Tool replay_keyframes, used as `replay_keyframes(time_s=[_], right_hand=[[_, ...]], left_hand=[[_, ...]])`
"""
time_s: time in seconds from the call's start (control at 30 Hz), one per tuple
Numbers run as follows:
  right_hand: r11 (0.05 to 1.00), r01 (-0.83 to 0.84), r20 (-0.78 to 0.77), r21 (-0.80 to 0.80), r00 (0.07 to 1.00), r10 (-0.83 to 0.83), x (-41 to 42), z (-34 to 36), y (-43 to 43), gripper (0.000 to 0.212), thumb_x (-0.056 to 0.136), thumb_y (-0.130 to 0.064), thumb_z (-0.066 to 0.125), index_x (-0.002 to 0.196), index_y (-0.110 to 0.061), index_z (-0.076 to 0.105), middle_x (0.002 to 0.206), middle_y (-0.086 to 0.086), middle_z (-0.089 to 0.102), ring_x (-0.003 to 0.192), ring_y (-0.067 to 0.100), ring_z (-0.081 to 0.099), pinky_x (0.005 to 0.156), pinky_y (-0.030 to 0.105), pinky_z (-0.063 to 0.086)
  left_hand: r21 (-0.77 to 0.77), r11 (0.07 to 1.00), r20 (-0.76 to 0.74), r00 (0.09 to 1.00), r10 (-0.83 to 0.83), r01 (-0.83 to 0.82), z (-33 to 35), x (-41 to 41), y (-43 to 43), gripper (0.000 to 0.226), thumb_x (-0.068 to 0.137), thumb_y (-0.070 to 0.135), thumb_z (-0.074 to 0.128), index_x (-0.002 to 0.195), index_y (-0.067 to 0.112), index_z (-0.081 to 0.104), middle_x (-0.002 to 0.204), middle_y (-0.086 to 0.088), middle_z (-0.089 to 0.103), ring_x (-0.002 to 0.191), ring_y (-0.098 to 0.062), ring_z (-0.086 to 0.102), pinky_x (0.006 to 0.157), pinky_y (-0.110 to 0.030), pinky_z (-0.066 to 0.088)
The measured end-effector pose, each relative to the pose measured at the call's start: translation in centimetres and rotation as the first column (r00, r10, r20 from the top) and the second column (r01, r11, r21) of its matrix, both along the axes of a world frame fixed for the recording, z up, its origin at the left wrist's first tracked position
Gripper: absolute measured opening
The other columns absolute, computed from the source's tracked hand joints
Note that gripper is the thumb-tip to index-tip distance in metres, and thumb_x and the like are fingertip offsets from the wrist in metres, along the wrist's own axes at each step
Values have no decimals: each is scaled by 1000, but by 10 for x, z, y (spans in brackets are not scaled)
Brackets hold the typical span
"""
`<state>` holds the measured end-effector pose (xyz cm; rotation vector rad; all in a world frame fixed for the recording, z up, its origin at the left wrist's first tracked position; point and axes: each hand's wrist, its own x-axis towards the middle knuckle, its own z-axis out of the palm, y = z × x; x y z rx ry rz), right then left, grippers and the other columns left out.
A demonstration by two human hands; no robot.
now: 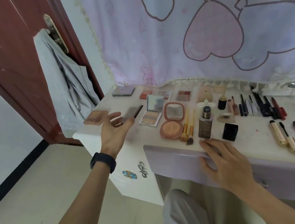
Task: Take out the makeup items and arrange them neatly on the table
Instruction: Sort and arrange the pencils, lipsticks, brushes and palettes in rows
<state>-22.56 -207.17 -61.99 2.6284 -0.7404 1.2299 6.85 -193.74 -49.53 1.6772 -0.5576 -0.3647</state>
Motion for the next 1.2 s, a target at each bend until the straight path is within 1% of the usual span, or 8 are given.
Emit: replay_keyframes(time_s=[0.2,0.3,0.4,0.5,0.57,0.73,1.0,1.2], right_hand=[[990,-57,-36,132,997,62,-3,22,11,35,93,-30,67,118,-7,74,120,8,70,108,25,66,87,37,58],[871,-139,91,471,990,109,-15,46,25,23,93,-21,73,114,-13,76,121,1,70,112,20,66,92,40,58],[499,-346,407,795,913,-16,-32,84,38,25,94,-52,61,107,-36,76,109,-15,75,102,8,70,85,20,56],[-6,-648,639,762,752,-161,-46,121,41,51,90,-66,58,112,-22,74,102,7,78,86,25,76,63,24,59],[-139,-664,632,735,744,-217,-52,135,39,56,83,-59,67,113,-13,73,99,14,78,76,26,75,56,25,57],[-112,-644,590,757,747,-307,-68,135,34,12,85,-18,75,91,-11,82,87,17,76,66,19,71,57,21,57],[40,-584,573,811,777,-259,-84,124,35,11,90,-12,73,94,-17,81,85,13,78,66,20,72,61,22,58],[-406,-705,629,581,706,-327,-93,113,34,54,77,-34,78,118,-1,70,111,25,71,92,31,71,77,36,62]], left_hand=[[-125,969,61,976,-208,214,31,-62,4,44,81,17,81,118,19,59,111,-10,70,86,-3,67,72,-9,48],[-120,939,109,945,-309,321,40,-95,9,53,74,21,86,119,19,58,114,-10,69,92,-10,66,79,-19,51],[-84,907,178,902,-393,412,46,-121,12,67,58,40,82,118,23,58,113,-4,69,97,-15,66,82,-26,53],[-22,866,247,843,-479,499,46,-142,10,67,57,42,79,118,26,57,111,0,68,98,-16,65,83,-24,53],[47,842,276,804,-527,537,44,-153,5,69,56,44,78,120,29,55,109,7,68,99,-11,64,84,-23,52],[265,794,395,690,-607,547,37,-173,-9,75,59,49,75,129,37,53,111,22,62,101,-2,58,88,-23,51],[554,706,533,463,-708,441,30,-189,-27,83,69,68,72,141,37,47,125,13,45,116,-3,41,101,-22,39],[478,713,524,485,-701,514,32,-196,-29,73,60,72,67,127,49,51,117,24,55,112,5,47,91,-17,38]])
